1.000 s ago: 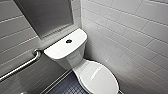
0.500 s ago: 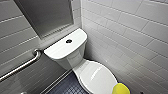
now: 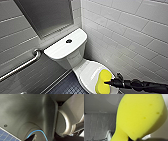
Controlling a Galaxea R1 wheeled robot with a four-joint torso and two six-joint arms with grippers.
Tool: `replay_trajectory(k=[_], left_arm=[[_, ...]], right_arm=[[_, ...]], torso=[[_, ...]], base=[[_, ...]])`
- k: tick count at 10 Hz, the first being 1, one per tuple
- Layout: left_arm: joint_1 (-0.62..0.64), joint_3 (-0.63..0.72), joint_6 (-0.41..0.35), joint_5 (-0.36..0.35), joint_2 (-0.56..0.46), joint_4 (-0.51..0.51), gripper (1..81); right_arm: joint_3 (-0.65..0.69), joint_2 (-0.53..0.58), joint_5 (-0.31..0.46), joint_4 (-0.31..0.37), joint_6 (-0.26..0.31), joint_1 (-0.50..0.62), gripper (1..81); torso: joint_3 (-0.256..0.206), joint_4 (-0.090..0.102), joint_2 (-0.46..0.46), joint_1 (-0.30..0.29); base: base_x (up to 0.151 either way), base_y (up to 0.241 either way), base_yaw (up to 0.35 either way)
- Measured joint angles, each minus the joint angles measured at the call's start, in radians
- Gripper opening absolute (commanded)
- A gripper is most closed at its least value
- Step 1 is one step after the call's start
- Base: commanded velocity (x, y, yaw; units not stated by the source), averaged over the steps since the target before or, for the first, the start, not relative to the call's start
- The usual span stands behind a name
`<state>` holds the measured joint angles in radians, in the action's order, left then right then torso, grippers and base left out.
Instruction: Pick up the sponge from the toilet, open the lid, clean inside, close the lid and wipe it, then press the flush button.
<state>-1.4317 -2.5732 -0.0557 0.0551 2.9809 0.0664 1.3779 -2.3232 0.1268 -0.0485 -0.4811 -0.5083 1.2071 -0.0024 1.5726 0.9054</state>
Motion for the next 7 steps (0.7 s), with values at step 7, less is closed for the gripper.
replay_trajectory(k=[7], left_arm=[[0.0, 0.0, 0.0, 0.001, -0.008, 0.0, 81.1]], right_arm=[[0.551, -0.466, 0.138, -0.001, -0.041, 0.093, 1.0]], torso=[[0.0, 0.0, 0.0, 0.0]], base=[[0.0, 0.0, 0.0]])
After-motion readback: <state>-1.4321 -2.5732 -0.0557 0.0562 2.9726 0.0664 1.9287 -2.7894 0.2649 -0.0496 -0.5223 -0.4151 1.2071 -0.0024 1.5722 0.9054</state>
